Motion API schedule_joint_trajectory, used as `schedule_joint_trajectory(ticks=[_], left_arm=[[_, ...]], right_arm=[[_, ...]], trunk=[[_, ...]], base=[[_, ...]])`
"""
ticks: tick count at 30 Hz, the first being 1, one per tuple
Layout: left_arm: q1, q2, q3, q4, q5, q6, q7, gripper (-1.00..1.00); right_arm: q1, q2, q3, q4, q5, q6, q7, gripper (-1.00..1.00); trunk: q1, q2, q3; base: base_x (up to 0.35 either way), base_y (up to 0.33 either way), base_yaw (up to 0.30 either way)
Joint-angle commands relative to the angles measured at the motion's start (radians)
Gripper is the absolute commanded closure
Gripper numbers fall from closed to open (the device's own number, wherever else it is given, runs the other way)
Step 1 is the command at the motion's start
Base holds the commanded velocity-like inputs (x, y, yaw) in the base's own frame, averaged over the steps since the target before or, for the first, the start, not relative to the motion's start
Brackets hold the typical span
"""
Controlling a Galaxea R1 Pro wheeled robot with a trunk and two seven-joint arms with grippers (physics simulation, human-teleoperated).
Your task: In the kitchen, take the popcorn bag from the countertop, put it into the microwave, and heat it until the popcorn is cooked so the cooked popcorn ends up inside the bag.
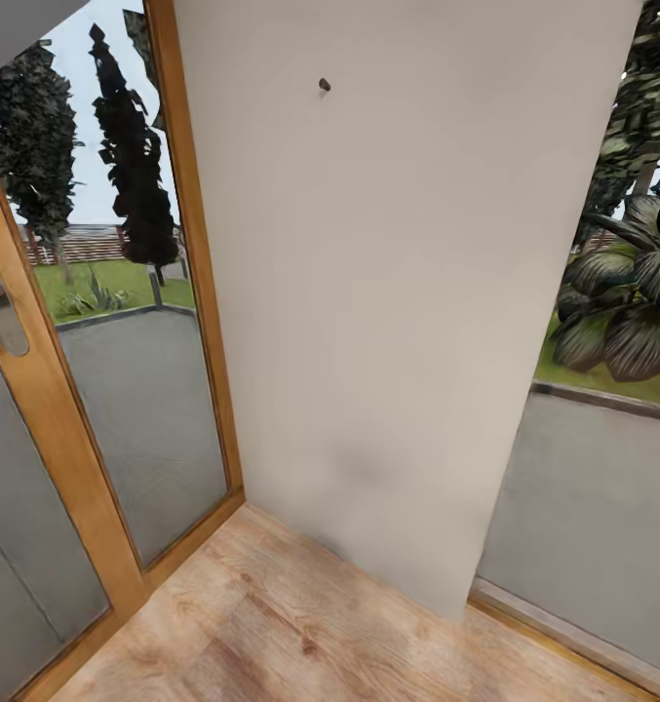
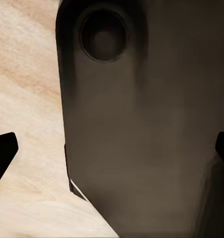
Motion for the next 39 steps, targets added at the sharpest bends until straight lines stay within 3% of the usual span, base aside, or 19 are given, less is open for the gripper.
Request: schedule_joint_trajectory(ticks=[1,13,25,39], left_arm=[[0.000,0.000,0.000,0.000,0.000,0.000,0.000,-1.00],[0.001,0.013,0.002,-0.040,0.009,-0.013,0.000,-1.00],[0.001,-0.029,0.012,-0.042,0.015,-0.014,-0.004,-1.00],[0.000,-0.034,0.014,-0.038,0.017,-0.012,-0.009,-1.00]], right_arm=[[0.000,0.000,0.000,0.000,0.000,0.000,0.000,-1.00],[-0.002,-0.003,0.000,0.002,-0.003,-0.020,0.002,-1.00],[-0.002,-0.002,-0.003,0.002,-0.009,-0.081,0.002,-1.00],[-0.002,-0.003,-0.003,0.002,-0.009,-0.081,0.002,-1.00]], trunk=[[0.000,0.000,0.000],[0.000,0.000,0.000],[0.000,0.000,0.000],[0.000,0.000,0.000]], base=[[0.000,0.000,0.000],[0.000,0.000,0.000],[0.000,0.000,-0.142],[0.000,0.000,-0.242]])
